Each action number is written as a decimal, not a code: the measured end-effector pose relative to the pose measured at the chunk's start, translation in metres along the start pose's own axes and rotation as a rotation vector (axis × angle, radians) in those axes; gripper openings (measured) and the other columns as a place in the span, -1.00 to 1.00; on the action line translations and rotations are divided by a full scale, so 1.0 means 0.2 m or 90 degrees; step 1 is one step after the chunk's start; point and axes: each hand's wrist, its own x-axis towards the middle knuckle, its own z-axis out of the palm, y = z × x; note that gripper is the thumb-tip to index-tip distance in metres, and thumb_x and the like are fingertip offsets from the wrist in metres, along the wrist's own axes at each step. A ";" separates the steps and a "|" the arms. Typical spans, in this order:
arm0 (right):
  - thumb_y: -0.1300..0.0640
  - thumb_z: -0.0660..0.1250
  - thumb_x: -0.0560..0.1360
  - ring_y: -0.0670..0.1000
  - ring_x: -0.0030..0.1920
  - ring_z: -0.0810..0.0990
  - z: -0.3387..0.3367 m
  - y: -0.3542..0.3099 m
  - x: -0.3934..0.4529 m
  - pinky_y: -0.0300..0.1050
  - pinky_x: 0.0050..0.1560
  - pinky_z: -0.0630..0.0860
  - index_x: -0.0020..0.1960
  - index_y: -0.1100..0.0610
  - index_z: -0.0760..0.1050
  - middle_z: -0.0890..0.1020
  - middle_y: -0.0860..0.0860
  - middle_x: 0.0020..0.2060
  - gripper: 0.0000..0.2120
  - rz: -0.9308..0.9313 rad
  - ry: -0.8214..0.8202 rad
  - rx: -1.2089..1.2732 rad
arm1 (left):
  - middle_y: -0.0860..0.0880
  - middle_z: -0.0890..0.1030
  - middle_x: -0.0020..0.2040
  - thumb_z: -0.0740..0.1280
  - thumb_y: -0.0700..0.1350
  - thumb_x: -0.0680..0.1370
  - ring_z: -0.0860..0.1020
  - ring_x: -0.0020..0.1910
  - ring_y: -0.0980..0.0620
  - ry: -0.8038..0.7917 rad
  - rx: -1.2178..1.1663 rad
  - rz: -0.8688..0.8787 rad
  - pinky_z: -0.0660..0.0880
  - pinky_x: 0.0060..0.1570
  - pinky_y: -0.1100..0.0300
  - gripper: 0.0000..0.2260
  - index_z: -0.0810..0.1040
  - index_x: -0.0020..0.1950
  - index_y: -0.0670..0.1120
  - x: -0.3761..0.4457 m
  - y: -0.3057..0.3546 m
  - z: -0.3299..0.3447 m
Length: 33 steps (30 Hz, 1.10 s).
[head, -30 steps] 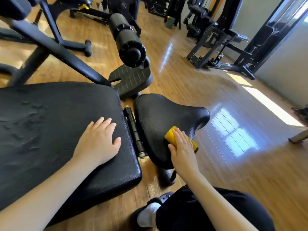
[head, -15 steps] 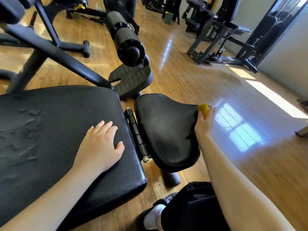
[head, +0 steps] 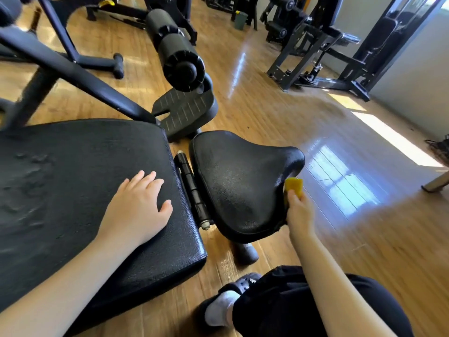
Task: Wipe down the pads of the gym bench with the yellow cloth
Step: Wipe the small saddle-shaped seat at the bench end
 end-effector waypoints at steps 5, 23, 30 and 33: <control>0.04 0.09 0.57 0.06 -0.31 0.42 0.09 -0.09 0.28 -0.28 -0.38 0.43 0.00 0.05 0.44 0.44 0.01 -0.32 -0.82 0.072 0.096 0.173 | -0.05 0.31 0.44 0.23 0.02 0.49 0.15 0.46 -0.02 0.020 -0.019 -0.003 0.05 0.42 0.05 -0.55 0.38 0.35 -0.10 0.01 0.00 0.01; 0.11 0.10 0.57 0.09 -0.17 0.56 -0.08 0.06 -0.10 -0.02 -0.17 0.53 -0.06 0.06 0.44 0.56 0.09 -0.14 -0.85 0.034 -0.196 -0.015 | -0.05 0.26 0.46 0.17 0.03 0.53 0.12 0.47 -0.02 0.000 -0.002 -0.009 0.05 0.43 0.04 -0.55 0.32 0.39 -0.09 0.00 0.01 0.00; 0.20 0.17 0.52 0.09 -0.27 0.43 -0.20 -0.01 0.04 0.07 -0.18 0.43 -0.14 0.18 0.43 0.44 0.13 -0.31 -0.89 0.040 -0.037 -0.051 | -0.06 0.28 0.46 0.18 0.01 0.53 0.13 0.47 -0.03 -0.004 -0.016 -0.002 0.05 0.42 0.04 -0.56 0.35 0.38 -0.09 -0.01 0.00 -0.01; 0.13 0.13 0.55 0.06 -0.31 0.37 -0.10 -0.10 0.22 0.03 -0.25 0.38 -0.22 0.07 0.34 0.38 0.06 -0.36 -0.83 0.050 0.007 0.020 | -0.06 0.29 0.45 0.20 0.01 0.52 0.14 0.46 -0.02 0.000 -0.016 0.001 0.06 0.42 0.05 -0.56 0.36 0.37 -0.09 0.00 0.00 -0.01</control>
